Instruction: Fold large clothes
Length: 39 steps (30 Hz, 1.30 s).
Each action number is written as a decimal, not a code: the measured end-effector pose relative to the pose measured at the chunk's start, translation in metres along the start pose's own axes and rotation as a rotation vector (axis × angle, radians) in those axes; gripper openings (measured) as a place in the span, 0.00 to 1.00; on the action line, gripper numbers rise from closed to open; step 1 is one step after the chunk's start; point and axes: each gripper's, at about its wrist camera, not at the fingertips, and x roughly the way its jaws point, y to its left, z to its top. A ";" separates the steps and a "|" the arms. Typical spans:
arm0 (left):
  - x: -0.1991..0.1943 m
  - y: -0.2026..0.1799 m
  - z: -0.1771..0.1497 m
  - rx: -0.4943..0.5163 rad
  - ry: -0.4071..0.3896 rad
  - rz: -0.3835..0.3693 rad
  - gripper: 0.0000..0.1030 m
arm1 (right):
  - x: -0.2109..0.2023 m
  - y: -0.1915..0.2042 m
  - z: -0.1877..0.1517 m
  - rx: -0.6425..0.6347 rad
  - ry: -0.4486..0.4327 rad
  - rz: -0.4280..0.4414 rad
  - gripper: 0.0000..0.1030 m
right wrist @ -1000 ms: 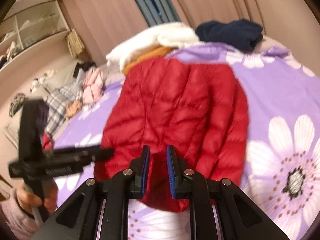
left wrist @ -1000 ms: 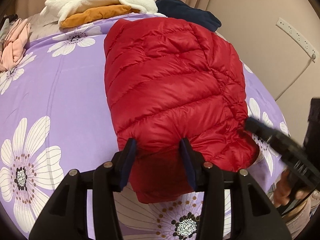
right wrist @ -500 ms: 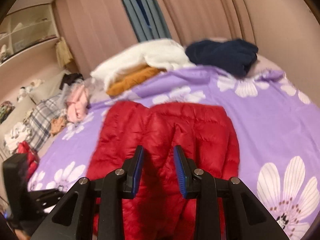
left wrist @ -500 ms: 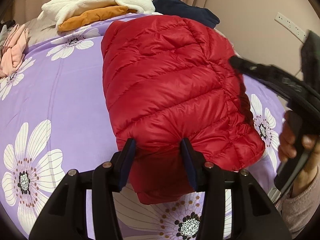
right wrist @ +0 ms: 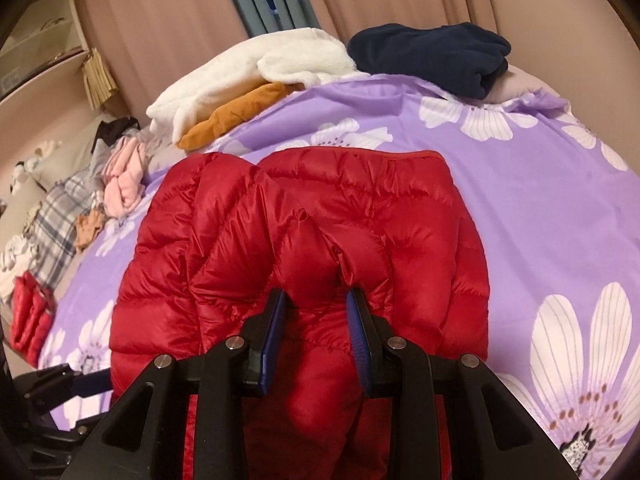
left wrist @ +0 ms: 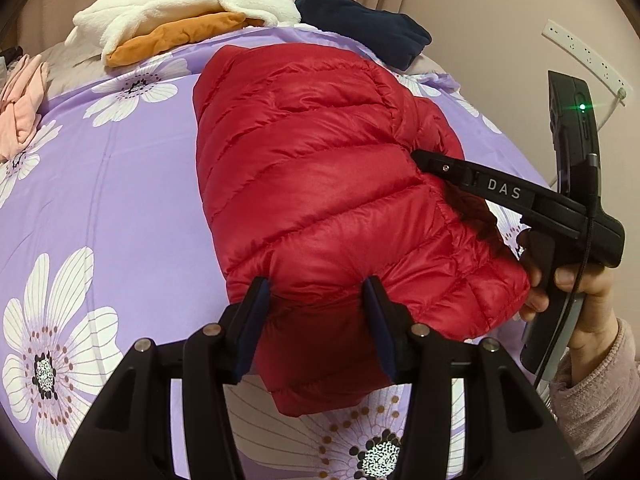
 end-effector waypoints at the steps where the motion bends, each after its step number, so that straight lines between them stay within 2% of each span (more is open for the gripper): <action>1: 0.000 0.000 0.000 0.002 0.002 0.002 0.47 | -0.004 0.001 0.001 0.001 -0.003 -0.005 0.29; 7: -0.001 0.001 0.000 -0.003 0.006 0.004 0.50 | -0.044 0.011 -0.001 -0.037 -0.090 0.049 0.29; 11: -0.001 -0.002 -0.001 -0.004 0.004 0.008 0.50 | -0.059 0.018 -0.013 -0.088 -0.092 0.071 0.29; 17: -0.001 -0.003 -0.001 -0.007 0.006 0.009 0.50 | -0.053 0.023 -0.028 -0.145 -0.047 0.056 0.29; 19: -0.001 -0.004 -0.002 -0.006 0.006 0.012 0.50 | -0.043 0.022 -0.031 -0.140 -0.017 0.037 0.29; 25: 0.001 -0.003 -0.004 -0.003 0.007 0.013 0.52 | -0.025 0.017 -0.036 -0.091 0.024 0.047 0.29; 30: -0.001 -0.001 -0.003 -0.019 0.005 0.010 0.54 | -0.025 0.017 -0.036 -0.083 0.027 0.049 0.29; 34: -0.004 0.012 -0.003 -0.095 0.012 -0.007 0.62 | -0.031 0.017 -0.037 -0.069 0.020 0.056 0.30; 39: -0.012 0.021 -0.003 -0.139 -0.001 -0.011 0.63 | -0.041 0.015 -0.039 -0.040 -0.001 0.066 0.34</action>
